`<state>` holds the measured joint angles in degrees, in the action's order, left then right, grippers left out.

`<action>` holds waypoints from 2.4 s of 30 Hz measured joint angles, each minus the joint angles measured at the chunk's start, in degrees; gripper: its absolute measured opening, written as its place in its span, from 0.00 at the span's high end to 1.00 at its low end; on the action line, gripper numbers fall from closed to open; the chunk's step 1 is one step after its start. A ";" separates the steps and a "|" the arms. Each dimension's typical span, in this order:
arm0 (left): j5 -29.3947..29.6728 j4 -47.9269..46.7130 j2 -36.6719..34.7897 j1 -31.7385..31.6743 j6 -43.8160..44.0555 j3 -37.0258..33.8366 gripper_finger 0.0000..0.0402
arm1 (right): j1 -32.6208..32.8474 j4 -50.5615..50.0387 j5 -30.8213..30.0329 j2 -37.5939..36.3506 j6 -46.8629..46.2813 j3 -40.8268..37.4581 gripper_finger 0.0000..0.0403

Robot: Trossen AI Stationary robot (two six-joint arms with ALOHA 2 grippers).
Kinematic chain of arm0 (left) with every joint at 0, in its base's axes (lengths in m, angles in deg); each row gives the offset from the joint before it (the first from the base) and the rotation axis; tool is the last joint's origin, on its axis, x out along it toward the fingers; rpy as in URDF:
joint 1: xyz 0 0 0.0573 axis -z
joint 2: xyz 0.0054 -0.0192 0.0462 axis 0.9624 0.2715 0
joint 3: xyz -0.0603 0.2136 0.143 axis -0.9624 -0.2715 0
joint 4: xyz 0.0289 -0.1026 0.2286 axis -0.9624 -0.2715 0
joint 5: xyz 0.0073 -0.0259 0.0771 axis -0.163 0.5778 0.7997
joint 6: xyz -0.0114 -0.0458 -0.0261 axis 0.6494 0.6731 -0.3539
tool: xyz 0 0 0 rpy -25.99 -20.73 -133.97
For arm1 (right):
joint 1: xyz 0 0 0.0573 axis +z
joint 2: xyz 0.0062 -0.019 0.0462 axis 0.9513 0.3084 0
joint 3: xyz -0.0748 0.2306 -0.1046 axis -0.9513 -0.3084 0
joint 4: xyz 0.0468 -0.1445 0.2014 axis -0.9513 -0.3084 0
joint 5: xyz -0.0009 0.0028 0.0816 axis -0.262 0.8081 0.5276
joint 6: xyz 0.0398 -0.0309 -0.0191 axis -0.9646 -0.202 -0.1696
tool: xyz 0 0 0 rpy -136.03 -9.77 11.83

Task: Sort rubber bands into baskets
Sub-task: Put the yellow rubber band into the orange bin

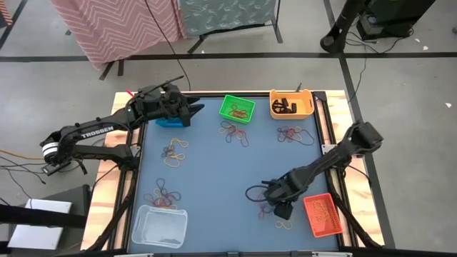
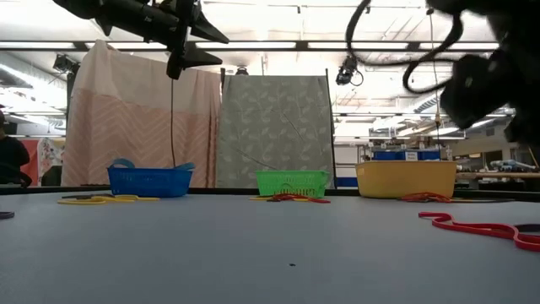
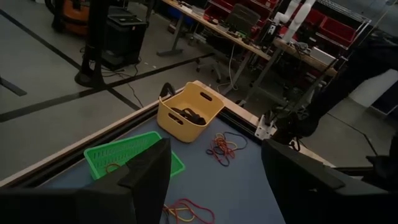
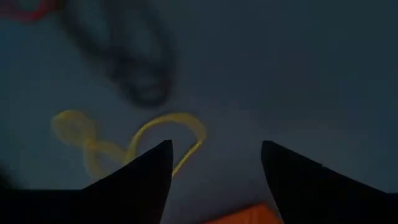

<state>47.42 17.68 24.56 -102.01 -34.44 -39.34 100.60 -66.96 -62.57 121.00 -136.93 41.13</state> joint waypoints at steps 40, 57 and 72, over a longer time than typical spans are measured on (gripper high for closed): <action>0.00 10.89 -0.02 0.00 1.53 -0.02 0.37 | -8.84 -29.08 -23.06 -21.02 -8.49 1.69 0.99; 0.00 10.64 -0.02 0.00 0.04 -0.02 0.37 | 14.08 -14.82 1.24 -38.34 -27.03 1.81 1.00; 0.00 10.58 -0.02 0.00 -1.49 -0.02 0.37 | 21.57 -11.00 3.66 -30.61 -34.84 -3.50 0.97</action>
<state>47.42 28.26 24.53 -102.01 -35.93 -39.36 122.17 -77.96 -58.91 90.39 -171.77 37.63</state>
